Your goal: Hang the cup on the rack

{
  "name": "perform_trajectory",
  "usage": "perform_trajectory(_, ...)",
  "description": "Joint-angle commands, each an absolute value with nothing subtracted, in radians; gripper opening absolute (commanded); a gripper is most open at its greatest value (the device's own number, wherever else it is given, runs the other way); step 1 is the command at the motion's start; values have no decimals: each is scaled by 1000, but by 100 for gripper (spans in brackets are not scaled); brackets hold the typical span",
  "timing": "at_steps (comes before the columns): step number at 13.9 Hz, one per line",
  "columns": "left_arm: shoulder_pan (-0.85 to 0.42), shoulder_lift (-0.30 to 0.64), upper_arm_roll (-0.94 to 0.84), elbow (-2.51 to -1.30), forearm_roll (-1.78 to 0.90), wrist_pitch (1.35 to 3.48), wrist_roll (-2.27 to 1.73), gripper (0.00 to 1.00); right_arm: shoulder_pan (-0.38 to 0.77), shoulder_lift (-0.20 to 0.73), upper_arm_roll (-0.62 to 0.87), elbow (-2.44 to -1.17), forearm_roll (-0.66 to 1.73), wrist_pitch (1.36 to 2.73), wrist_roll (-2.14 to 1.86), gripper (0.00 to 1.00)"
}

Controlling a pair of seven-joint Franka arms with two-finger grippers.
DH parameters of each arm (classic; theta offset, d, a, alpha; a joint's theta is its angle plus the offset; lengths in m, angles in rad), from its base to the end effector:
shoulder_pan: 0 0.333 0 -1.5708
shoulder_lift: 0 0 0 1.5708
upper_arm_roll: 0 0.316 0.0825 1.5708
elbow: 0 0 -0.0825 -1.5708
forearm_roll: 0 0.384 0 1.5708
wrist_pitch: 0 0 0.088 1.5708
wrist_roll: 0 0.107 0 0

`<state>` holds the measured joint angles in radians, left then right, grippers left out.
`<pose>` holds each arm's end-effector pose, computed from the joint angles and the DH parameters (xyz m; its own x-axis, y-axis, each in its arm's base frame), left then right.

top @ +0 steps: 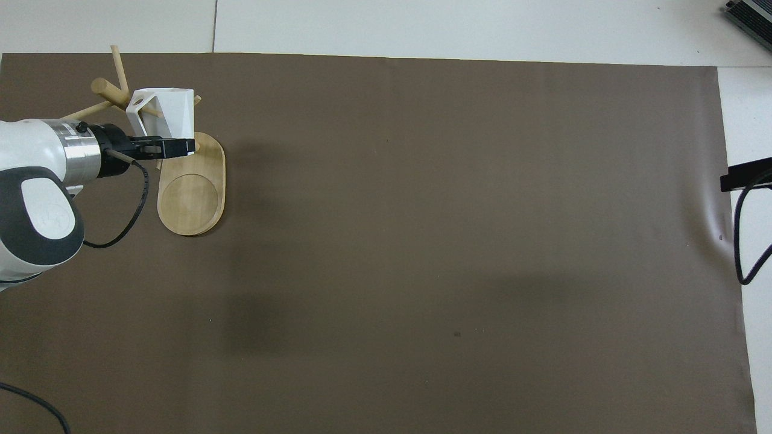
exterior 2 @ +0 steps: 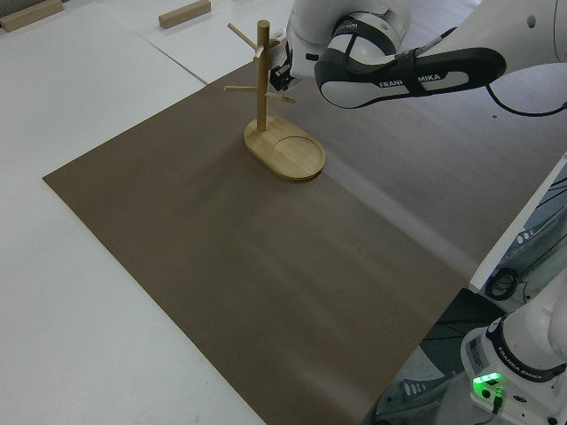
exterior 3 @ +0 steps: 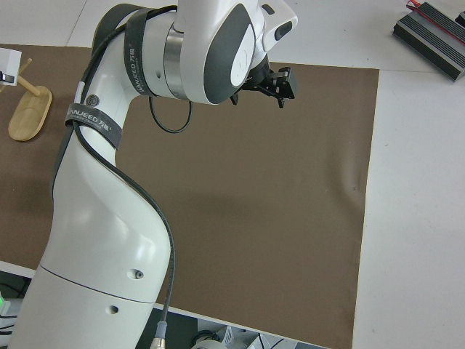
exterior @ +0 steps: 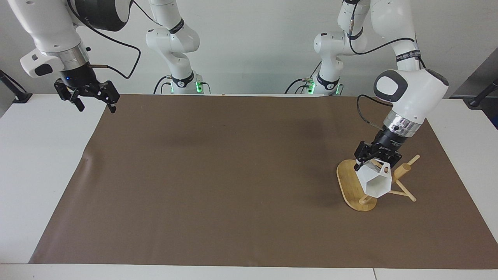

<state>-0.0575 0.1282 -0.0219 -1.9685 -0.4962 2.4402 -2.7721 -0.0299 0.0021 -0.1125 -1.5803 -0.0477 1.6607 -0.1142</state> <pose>0.6128 -0.0492 0.4435 -0.9201 0.0503 -0.3884 0.1754 0.9396 -0.2938 0.5578 -0.0847 0.6272 0.9971 -0.0237 0.0722 -0.0278 -0.9980 0.0565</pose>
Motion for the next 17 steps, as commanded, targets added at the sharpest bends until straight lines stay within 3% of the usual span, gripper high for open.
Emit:
perform_trajectory(1,-57,110,-26,-1988,-462,2439,-2953,56,-40,-8,-103,-1585,-57,1652,-106,100)
perform_trajectory(3,-57,110,-26,-1988,-462,2425,-2951,61,-46,-11,-101,-1586,-58,1654,-107,100)
perform_trajectory(17,-109,106,-26,-1994,-462,2433,-3007,64,-80,-32,-78,-1591,-45,1654,-104,100)
